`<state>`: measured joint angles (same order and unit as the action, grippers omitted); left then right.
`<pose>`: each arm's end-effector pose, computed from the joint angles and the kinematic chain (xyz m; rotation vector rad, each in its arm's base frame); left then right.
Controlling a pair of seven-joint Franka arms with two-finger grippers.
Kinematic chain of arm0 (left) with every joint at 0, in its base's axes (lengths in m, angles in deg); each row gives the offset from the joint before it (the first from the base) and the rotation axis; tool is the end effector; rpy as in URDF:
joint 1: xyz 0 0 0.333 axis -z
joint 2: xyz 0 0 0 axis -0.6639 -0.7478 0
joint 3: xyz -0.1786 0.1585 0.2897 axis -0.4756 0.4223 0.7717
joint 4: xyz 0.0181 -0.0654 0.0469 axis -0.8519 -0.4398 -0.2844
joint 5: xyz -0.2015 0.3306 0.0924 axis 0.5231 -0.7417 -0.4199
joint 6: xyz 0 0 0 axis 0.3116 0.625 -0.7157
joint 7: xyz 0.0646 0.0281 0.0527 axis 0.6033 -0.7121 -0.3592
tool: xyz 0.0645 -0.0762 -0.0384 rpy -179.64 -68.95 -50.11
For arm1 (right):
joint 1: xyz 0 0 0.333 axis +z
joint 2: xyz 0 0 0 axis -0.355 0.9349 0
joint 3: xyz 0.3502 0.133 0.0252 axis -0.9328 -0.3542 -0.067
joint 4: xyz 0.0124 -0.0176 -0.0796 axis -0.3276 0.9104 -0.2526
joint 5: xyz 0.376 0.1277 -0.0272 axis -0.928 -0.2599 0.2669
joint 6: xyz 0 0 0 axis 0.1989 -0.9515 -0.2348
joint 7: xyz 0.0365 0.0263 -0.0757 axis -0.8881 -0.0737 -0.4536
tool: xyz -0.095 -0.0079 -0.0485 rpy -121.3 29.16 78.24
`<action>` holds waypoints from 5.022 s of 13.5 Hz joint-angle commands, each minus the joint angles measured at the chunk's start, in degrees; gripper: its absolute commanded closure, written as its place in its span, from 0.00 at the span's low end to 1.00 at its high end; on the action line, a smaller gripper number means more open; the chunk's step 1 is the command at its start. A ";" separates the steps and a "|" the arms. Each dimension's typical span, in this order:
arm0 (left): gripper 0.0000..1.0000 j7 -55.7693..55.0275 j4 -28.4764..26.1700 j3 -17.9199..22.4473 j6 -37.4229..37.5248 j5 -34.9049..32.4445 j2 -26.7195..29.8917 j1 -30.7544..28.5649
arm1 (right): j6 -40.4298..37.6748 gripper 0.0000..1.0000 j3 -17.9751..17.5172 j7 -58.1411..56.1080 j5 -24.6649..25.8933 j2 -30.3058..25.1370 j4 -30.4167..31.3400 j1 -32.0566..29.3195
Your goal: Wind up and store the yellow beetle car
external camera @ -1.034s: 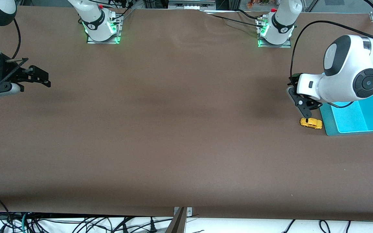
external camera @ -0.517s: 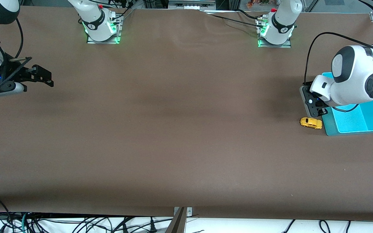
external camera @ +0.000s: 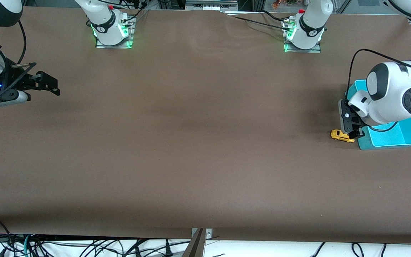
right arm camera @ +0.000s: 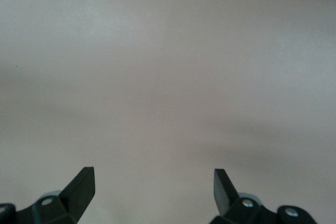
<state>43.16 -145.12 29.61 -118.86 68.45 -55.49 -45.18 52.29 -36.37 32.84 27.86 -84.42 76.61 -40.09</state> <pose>0.5890 0.0682 0.3443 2.1916 -2.1158 -0.1940 0.5736 0.0232 0.6219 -3.0888 -0.2966 0.0553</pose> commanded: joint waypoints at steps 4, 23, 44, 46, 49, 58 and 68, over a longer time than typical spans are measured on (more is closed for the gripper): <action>0.00 8.74 -1.77 -0.33 -5.30 -1.03 -0.98 -2.48 | -2.18 0.00 -0.09 0.12 -0.67 -0.07 -0.97 0.13; 0.00 13.32 -8.71 -0.41 -21.56 -0.59 -6.60 -7.67 | -2.27 0.00 -0.09 -0.49 -0.59 0.45 -0.70 0.13; 0.00 13.32 -10.82 -0.77 -24.19 1.08 -6.16 -6.08 | -1.74 0.00 0.08 -0.40 0.21 0.37 -1.23 0.05; 0.05 13.32 -10.82 -0.77 -24.19 1.08 -6.42 -6.08 | -1.56 0.00 0.08 -0.40 0.38 0.28 -1.41 0.05; 0.78 13.32 -10.82 -0.77 -24.19 1.34 -6.33 -6.17 | -1.74 0.00 -0.09 0.12 1.17 0.45 -2.38 0.22; 1.00 12.89 -8.29 -3.49 -14.74 8.54 -1.51 -5.73 | -2.09 0.00 -0.09 -0.67 1.17 0.37 -2.73 0.13; 1.00 19.63 1.92 -0.51 9.38 2.92 5.18 -17.50 | -1.83 0.00 -0.09 -0.67 1.00 0.72 -2.81 0.13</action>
<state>58.84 -144.25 28.43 -110.86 72.34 -50.22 -60.34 51.34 -36.32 32.25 28.27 -84.12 75.17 -40.06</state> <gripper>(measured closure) 0.555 0.000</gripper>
